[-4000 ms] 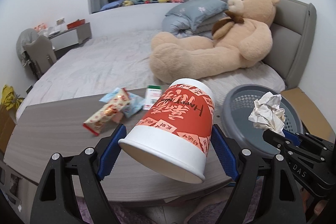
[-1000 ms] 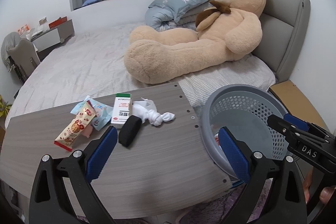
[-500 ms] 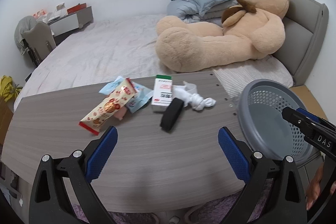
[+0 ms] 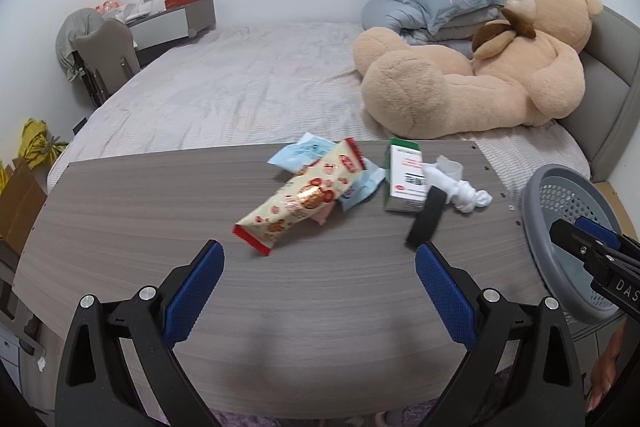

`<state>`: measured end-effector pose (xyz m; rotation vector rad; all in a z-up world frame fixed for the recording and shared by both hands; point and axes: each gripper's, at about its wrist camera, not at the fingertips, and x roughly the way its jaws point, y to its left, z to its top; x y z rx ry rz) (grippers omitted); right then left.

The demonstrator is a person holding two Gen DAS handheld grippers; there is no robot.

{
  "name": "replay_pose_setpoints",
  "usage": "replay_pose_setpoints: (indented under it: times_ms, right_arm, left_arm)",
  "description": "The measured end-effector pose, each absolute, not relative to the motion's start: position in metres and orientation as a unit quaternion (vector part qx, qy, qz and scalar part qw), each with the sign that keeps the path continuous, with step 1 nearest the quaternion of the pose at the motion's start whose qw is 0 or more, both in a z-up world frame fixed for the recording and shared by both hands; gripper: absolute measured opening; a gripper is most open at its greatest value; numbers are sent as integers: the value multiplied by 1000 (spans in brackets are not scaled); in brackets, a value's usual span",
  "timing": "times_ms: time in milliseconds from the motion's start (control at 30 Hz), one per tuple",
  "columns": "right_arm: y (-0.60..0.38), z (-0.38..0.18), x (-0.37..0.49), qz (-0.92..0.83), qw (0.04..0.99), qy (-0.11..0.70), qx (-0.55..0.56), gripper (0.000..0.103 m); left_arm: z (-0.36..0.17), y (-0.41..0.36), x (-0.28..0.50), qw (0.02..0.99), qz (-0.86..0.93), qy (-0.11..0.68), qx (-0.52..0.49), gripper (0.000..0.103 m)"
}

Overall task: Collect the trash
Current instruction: 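Move the right tool to the black hair tie and close on it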

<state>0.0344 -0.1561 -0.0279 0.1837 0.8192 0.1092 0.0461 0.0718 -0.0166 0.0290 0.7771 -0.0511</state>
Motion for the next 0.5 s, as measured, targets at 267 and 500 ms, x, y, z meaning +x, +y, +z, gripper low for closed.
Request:
replay_pose_setpoints:
  times_ms: [267,500]
  right_arm:
    - [-105,-43,47,62,909,405,69,62]
    - [-81,-50,59,53,910,404,77,62]
  left_arm:
    - [-28,107,56,926,-20,375,27,95]
    - [-42,129,67,925,-32,377,32,95]
